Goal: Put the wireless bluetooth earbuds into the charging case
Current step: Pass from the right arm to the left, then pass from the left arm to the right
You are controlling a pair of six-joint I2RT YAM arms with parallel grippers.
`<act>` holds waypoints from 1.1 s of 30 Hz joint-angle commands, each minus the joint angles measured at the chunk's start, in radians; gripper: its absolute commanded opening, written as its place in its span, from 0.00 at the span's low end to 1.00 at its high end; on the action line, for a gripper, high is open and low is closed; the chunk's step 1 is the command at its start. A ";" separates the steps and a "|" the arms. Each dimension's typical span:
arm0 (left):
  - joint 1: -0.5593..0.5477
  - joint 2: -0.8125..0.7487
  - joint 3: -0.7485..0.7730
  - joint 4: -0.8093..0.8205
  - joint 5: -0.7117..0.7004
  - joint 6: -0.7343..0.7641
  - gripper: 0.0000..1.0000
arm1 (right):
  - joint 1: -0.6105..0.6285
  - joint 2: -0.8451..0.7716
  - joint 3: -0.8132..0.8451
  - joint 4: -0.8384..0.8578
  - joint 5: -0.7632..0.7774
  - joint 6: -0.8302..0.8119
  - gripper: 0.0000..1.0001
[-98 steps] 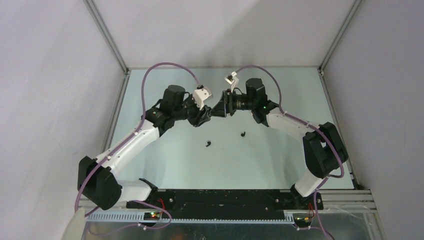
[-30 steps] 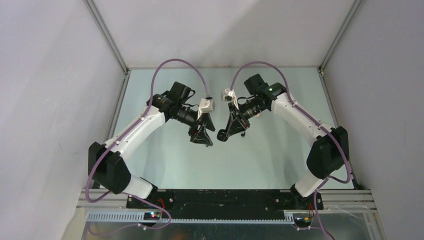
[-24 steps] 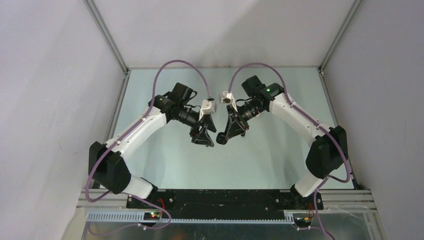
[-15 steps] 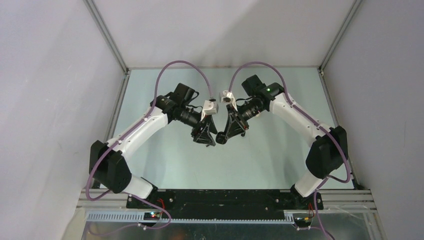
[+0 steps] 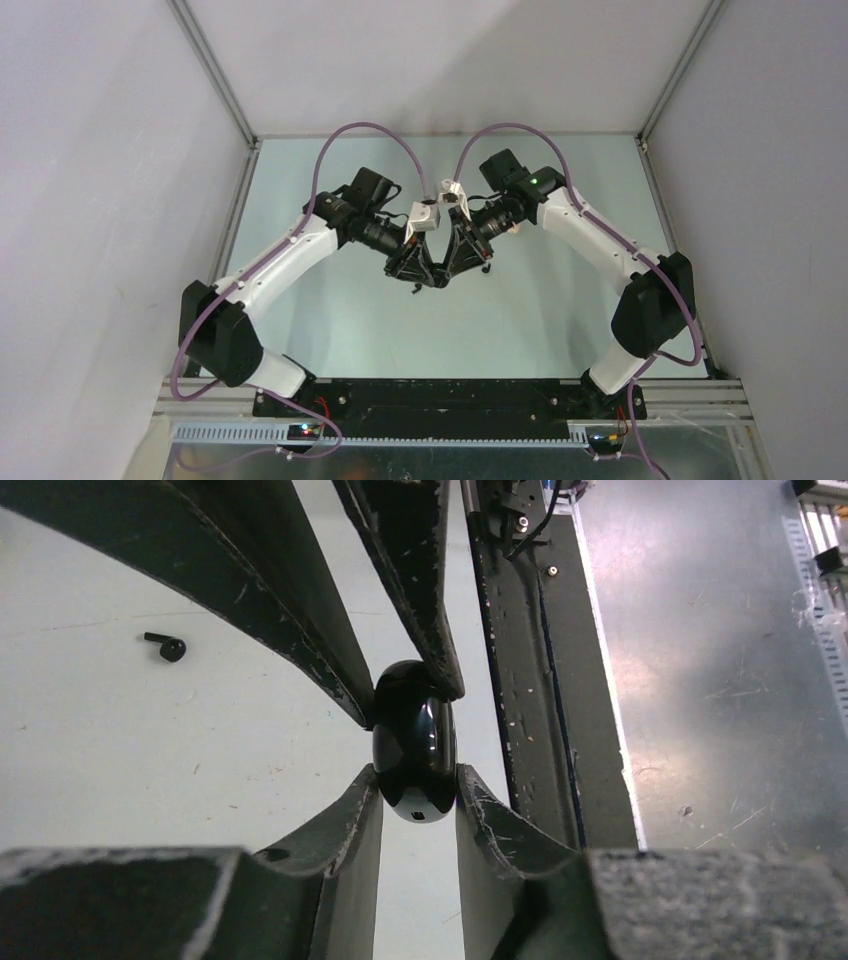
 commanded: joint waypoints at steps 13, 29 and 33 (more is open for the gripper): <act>0.025 -0.075 -0.092 0.327 0.048 -0.327 0.00 | -0.112 -0.198 -0.159 0.352 0.037 0.186 0.75; 0.041 -0.256 -0.326 1.003 -0.100 -0.847 0.00 | -0.167 -0.173 -0.431 1.392 -0.028 0.984 0.75; 0.047 -0.288 -0.411 1.153 -0.135 -0.919 0.00 | -0.166 -0.178 -0.539 1.703 -0.090 1.146 0.75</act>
